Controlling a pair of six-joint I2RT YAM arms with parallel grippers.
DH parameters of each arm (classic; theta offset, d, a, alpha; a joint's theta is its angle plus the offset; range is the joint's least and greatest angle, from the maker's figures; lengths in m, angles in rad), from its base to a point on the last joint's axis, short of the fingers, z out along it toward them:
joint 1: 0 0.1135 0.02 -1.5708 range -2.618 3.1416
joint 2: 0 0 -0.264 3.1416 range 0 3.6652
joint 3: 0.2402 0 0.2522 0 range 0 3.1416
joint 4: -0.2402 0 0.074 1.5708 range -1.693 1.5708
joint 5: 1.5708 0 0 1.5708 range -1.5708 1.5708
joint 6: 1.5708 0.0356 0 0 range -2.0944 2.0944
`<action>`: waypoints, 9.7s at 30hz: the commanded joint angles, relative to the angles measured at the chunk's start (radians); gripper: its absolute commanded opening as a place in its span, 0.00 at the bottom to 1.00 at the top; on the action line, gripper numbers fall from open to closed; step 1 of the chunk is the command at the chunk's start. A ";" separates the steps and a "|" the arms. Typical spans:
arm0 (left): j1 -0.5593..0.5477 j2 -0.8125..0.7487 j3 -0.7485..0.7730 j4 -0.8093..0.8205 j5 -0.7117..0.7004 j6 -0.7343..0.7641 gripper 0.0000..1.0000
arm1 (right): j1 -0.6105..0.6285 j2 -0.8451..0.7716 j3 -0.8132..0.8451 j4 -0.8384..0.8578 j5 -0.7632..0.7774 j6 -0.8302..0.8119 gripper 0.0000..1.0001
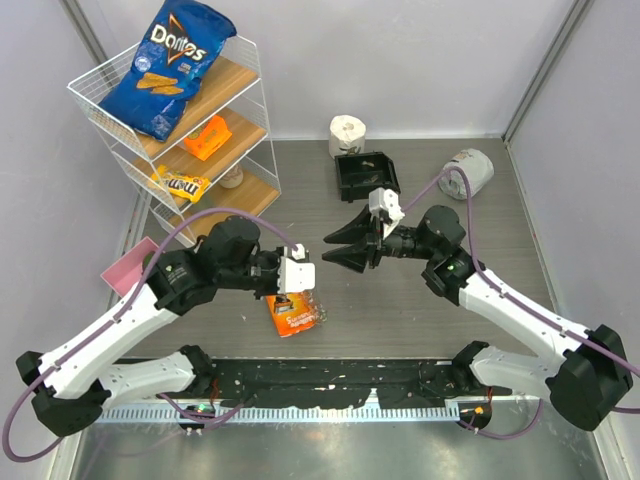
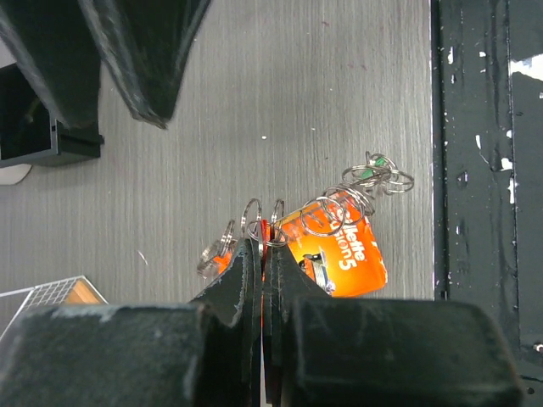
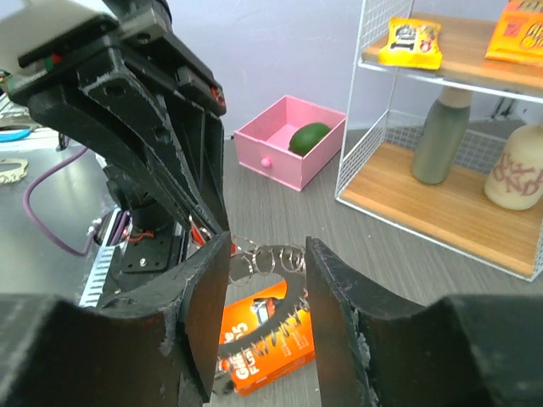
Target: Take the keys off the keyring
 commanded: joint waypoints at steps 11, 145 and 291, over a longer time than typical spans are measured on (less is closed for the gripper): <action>0.004 -0.003 0.056 0.056 -0.059 -0.019 0.00 | 0.068 0.052 0.035 -0.091 -0.101 -0.100 0.38; -0.008 -0.172 -0.223 0.226 -0.141 -0.606 0.00 | 0.167 0.045 -0.058 0.057 -0.023 -0.071 0.05; -0.055 -0.455 -0.372 0.495 -0.247 -0.060 0.00 | 0.170 0.258 0.086 0.014 -0.125 0.085 0.48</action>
